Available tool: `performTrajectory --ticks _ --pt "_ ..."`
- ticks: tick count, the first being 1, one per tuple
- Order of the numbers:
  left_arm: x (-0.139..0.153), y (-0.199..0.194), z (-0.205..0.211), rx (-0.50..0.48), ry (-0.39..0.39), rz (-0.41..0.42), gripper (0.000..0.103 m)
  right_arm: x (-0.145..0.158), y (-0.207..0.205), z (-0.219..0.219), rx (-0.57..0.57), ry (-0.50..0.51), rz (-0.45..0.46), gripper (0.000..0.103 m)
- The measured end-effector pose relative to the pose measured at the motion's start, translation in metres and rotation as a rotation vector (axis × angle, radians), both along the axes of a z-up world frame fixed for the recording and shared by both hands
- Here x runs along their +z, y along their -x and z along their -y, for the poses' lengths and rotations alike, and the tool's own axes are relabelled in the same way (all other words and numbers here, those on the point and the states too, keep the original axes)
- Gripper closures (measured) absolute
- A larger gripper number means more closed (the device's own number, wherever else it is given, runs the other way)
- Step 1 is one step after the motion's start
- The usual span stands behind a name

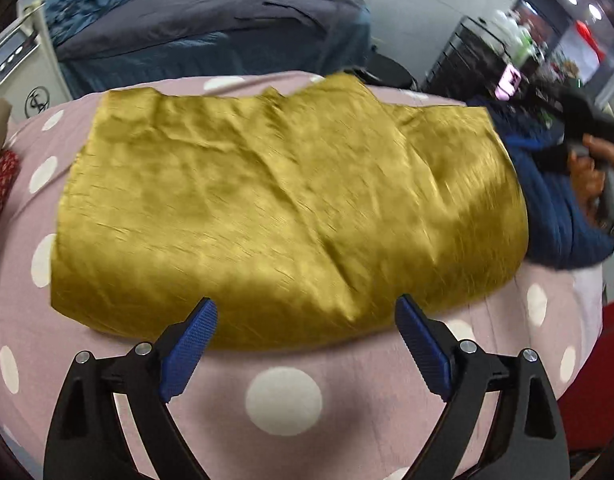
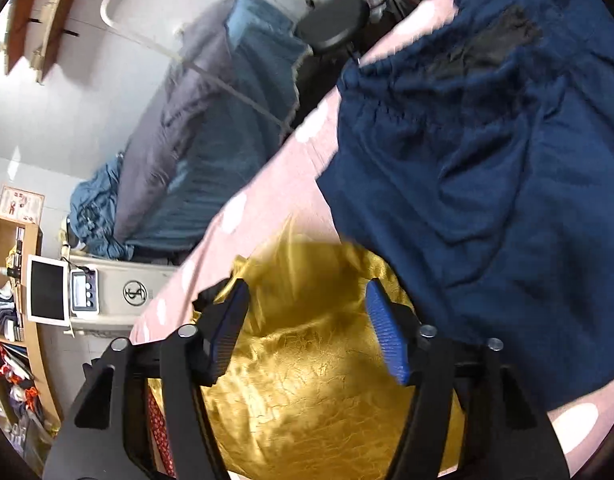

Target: Fold large clothes

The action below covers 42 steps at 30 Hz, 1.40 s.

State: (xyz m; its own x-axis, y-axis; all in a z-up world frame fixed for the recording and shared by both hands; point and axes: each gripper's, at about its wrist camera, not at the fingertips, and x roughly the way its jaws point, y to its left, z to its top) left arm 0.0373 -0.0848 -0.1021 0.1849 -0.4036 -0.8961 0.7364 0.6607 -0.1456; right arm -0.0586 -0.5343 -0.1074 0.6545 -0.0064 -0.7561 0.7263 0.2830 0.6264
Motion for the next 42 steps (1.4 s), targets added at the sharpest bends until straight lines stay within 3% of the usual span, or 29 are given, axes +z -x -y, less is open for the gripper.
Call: performTrajectory --ticks 3,7,10,15,19,28,33,42 --pt "-0.009 0.002 0.007 0.008 -0.039 0.024 0.015 0.015 0.000 -0.020 0.077 0.068 -0.031 0.042" --pt "-0.016 -0.009 0.008 0.043 -0.069 0.051 0.015 0.028 -0.019 -0.104 0.423 0.308 -0.167 0.042" --pt "-0.021 -0.022 0.011 0.069 -0.103 0.076 0.015 0.025 -0.025 -0.169 0.596 0.469 -0.229 0.042" --pt "-0.043 -0.048 0.018 0.114 -0.183 0.058 0.015 -0.008 -0.032 -0.228 0.734 0.528 -0.335 0.042" --pt "-0.050 -0.066 0.026 0.136 -0.197 0.046 0.015 -0.029 -0.040 -0.233 0.757 0.526 -0.408 0.042" --pt "-0.067 -0.107 0.051 0.178 -0.204 0.001 0.007 -0.043 -0.066 -0.210 0.732 0.483 -0.441 0.041" --pt "-0.076 -0.127 0.062 0.179 -0.222 -0.030 0.006 -0.054 -0.085 -0.203 0.744 0.479 -0.482 0.033" --pt "-0.091 -0.138 0.079 0.161 -0.262 -0.023 0.006 -0.072 -0.090 -0.199 0.732 0.460 -0.487 0.029"
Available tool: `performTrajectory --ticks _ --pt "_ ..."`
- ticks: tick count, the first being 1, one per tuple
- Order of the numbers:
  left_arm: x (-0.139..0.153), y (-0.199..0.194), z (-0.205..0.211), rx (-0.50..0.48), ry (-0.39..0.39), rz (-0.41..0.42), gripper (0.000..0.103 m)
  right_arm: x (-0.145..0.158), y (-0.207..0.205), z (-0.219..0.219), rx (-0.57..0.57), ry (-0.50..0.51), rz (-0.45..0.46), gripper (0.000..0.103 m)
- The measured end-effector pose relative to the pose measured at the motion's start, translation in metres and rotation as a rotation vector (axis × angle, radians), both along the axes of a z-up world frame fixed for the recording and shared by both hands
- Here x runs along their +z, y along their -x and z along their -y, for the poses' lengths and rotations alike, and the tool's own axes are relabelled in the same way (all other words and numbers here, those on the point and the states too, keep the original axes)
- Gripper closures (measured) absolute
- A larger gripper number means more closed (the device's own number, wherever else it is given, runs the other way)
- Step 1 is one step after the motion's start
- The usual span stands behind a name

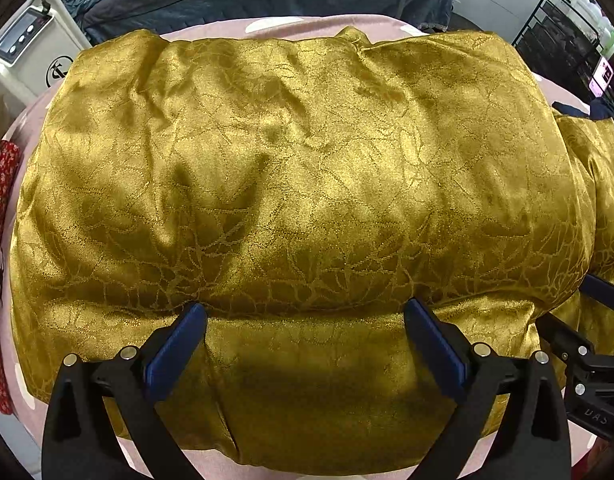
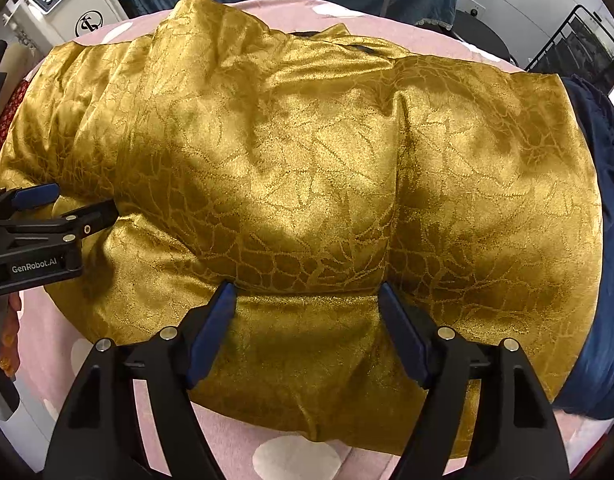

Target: Fold large clothes

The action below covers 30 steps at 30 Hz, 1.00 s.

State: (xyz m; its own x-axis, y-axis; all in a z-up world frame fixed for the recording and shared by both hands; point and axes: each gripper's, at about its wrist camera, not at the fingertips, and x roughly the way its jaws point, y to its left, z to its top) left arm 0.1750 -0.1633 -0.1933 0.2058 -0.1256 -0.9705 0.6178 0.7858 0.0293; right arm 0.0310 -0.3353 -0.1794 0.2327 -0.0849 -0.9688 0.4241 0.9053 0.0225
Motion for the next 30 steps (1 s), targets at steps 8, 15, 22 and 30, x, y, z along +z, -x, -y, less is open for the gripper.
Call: performTrajectory --ticks 8,15,22,30 --pt "0.023 -0.002 -0.015 0.025 0.116 -0.076 0.006 0.021 0.010 0.000 -0.033 -0.033 0.057 0.029" --pt "0.049 0.003 -0.069 0.062 0.230 -0.087 0.006 0.053 0.073 0.009 -0.076 -0.053 0.186 0.029" --pt "0.053 0.021 -0.122 0.137 0.223 -0.084 0.006 0.040 0.158 0.068 -0.356 -0.219 0.216 0.029" --pt "0.041 0.032 -0.134 0.216 0.249 -0.147 0.007 0.006 0.198 0.104 -0.516 -0.421 0.255 0.029"
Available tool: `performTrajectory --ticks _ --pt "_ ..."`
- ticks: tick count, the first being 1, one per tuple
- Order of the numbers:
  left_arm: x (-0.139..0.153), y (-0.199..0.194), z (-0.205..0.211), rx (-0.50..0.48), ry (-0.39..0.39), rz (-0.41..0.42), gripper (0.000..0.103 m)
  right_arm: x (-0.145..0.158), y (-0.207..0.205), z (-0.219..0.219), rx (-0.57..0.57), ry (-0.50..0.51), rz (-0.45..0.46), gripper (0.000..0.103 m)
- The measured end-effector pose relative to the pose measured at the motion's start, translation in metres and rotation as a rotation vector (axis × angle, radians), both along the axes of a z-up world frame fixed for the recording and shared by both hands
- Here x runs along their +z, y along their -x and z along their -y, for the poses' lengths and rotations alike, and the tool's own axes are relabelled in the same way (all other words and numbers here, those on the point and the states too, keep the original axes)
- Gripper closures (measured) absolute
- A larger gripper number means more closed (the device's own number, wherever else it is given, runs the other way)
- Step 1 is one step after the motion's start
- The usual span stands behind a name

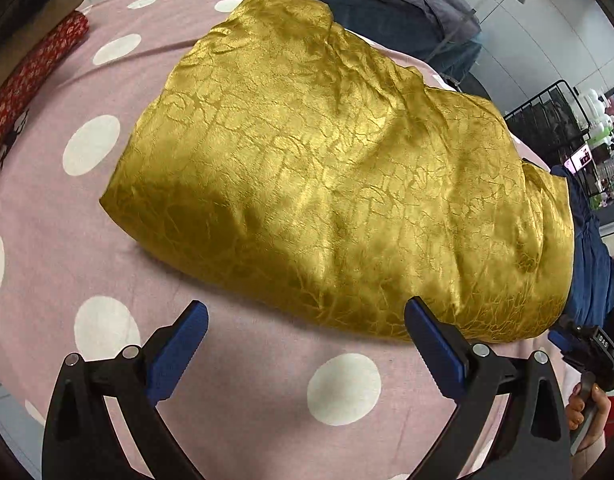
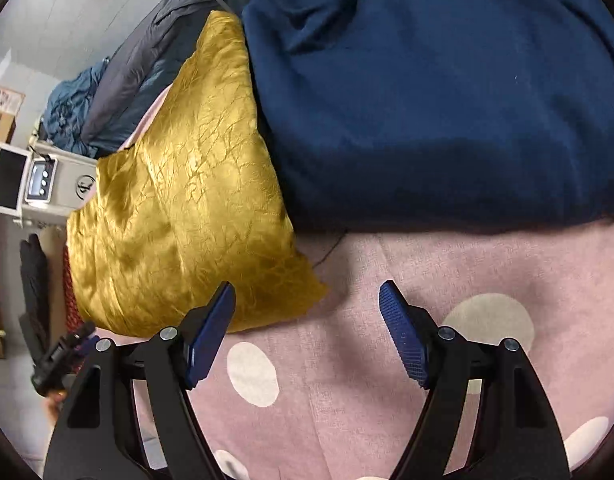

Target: Fold large clothes

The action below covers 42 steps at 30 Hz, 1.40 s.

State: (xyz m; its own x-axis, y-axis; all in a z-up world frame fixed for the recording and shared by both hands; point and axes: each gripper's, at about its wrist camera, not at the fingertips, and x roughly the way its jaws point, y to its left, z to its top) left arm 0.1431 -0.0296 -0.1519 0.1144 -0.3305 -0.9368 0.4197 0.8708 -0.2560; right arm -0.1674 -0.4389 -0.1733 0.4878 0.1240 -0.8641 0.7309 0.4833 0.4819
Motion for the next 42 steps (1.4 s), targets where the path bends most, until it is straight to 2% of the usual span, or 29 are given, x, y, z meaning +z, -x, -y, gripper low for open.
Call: performTrajectory --ticks 4,7,14,16,18,19,25,29,34,42 --pt "0.001 0.010 0.004 -0.019 -0.007 0.001 0.007 -0.011 -0.007 0.010 -0.010 -0.071 0.057 0.029" --pt "0.003 0.013 0.005 -0.023 -0.015 0.005 0.007 -0.024 -0.015 0.015 -0.003 -0.090 0.060 0.029" --pt "0.001 0.012 -0.012 0.012 -0.045 0.000 0.007 -0.050 -0.044 0.017 0.036 -0.190 0.118 0.029" --pt "0.001 0.012 -0.018 0.029 -0.045 -0.003 0.007 -0.055 -0.055 0.014 0.052 -0.194 0.129 0.029" --pt "0.001 0.013 -0.023 0.040 -0.045 -0.005 0.007 -0.057 -0.064 0.011 0.057 -0.188 0.126 0.019" --pt "0.001 0.011 -0.024 0.042 -0.045 -0.004 0.007 -0.057 -0.069 0.009 0.058 -0.179 0.126 0.017" --pt "0.014 0.004 -0.027 0.023 -0.045 0.034 0.007 -0.051 -0.109 -0.013 0.155 -0.120 0.083 0.017" --pt "0.022 -0.013 -0.040 0.027 -0.058 0.069 0.006 -0.049 -0.110 -0.018 0.141 -0.107 0.069 0.017" --pt "0.027 -0.048 -0.070 0.081 -0.060 0.086 0.006 -0.050 -0.098 -0.015 0.129 -0.126 0.071 0.017" --pt "0.009 -0.111 -0.058 0.081 0.000 0.011 0.007 -0.045 -0.106 -0.019 0.149 -0.104 0.017 0.017"
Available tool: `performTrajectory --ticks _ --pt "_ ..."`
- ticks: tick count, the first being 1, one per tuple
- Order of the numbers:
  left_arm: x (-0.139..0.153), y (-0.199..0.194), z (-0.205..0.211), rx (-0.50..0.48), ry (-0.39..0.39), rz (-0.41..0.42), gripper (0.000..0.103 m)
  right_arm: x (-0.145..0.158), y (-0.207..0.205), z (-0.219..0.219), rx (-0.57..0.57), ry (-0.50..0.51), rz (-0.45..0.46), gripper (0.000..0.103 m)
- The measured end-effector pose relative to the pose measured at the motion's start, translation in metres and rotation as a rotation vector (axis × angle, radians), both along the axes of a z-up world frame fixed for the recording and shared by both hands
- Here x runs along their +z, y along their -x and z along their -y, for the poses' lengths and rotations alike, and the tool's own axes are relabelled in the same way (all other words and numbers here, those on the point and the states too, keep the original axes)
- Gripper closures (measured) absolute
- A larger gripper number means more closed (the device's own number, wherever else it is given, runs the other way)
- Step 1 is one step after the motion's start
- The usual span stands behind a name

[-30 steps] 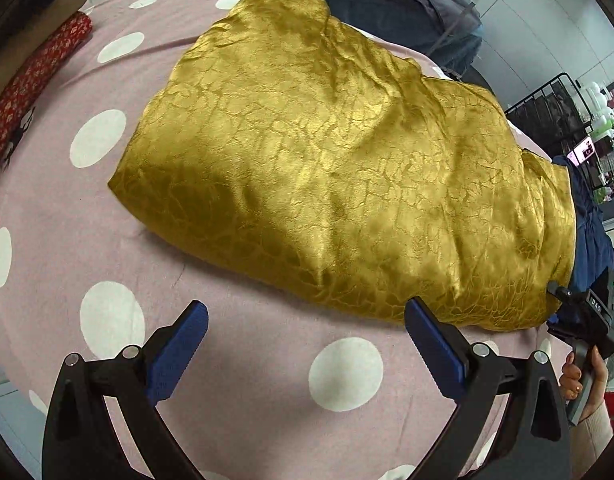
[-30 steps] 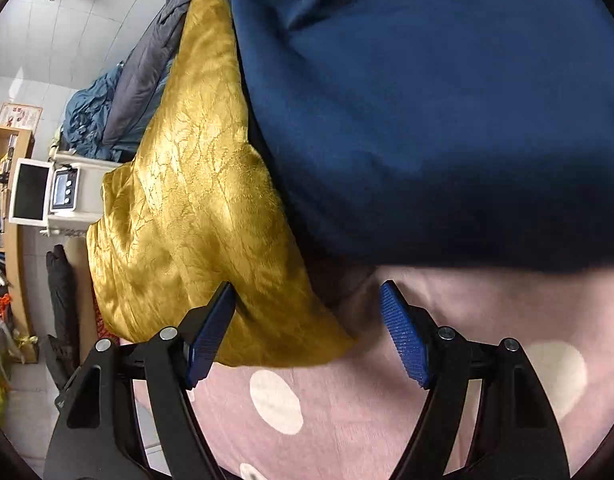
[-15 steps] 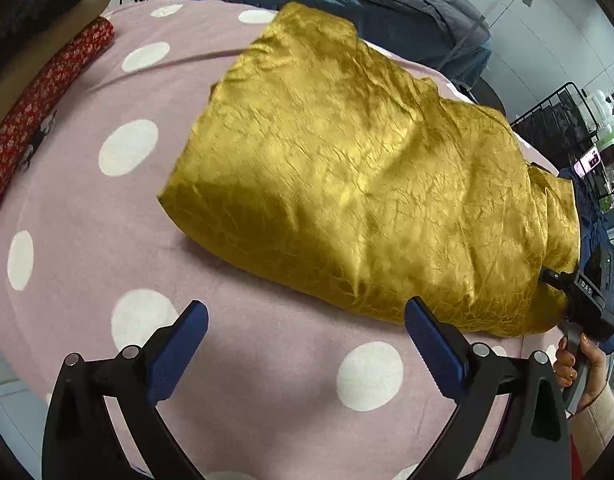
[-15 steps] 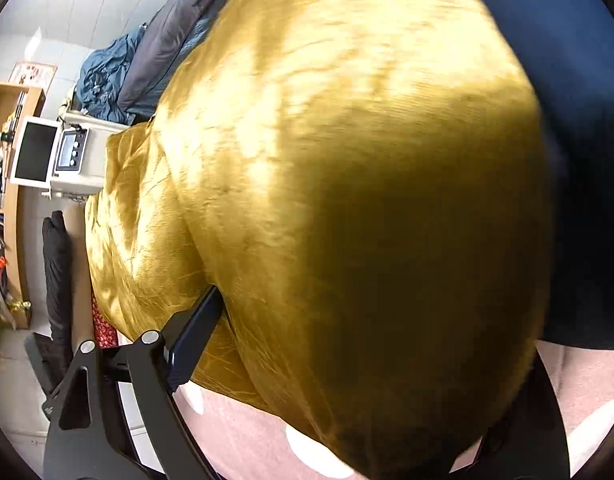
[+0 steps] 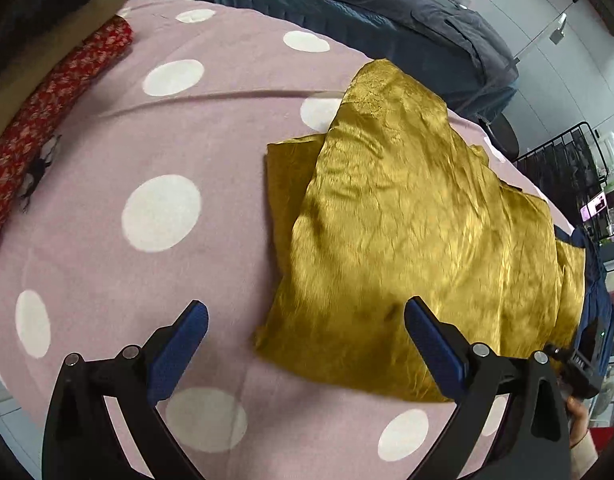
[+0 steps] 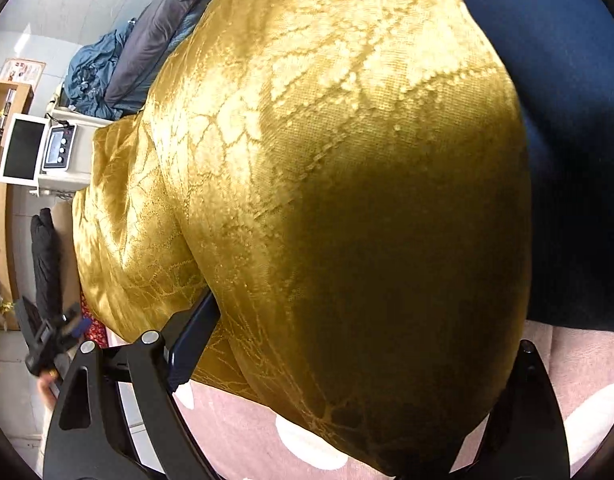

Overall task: Fold large clothes
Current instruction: 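Grasp the folded jacket edge with the left tool and fold it over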

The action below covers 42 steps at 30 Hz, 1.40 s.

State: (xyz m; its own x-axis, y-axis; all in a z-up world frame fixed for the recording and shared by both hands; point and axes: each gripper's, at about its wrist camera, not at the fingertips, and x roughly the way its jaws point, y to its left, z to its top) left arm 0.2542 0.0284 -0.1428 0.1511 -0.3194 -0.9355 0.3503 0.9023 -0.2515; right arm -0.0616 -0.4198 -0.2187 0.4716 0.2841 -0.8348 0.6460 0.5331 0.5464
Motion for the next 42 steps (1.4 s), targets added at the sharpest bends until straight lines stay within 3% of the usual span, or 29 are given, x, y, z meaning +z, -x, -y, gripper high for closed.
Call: performTrajectory --ticks 10,16,22,33,42 --pt "-0.044 -0.046 0.026 -0.067 0.072 -0.136 0.005 0.002 -0.012 -0.011 -0.012 0.013 -0.035 0.017" --pt "-0.075 -0.063 0.025 -0.044 0.154 -0.243 0.005 0.000 -0.021 -0.017 -0.011 0.017 -0.057 0.017" --pt "-0.076 -0.067 0.036 -0.089 0.156 -0.199 0.005 0.002 -0.031 -0.019 -0.009 0.020 -0.080 0.017" --pt "-0.072 -0.067 0.070 -0.120 0.188 -0.202 0.006 0.005 -0.049 -0.030 -0.002 0.032 -0.103 0.016" --pt "-0.055 -0.045 0.087 -0.164 0.178 -0.142 0.043 0.011 -0.065 -0.043 -0.001 0.066 -0.124 0.017"
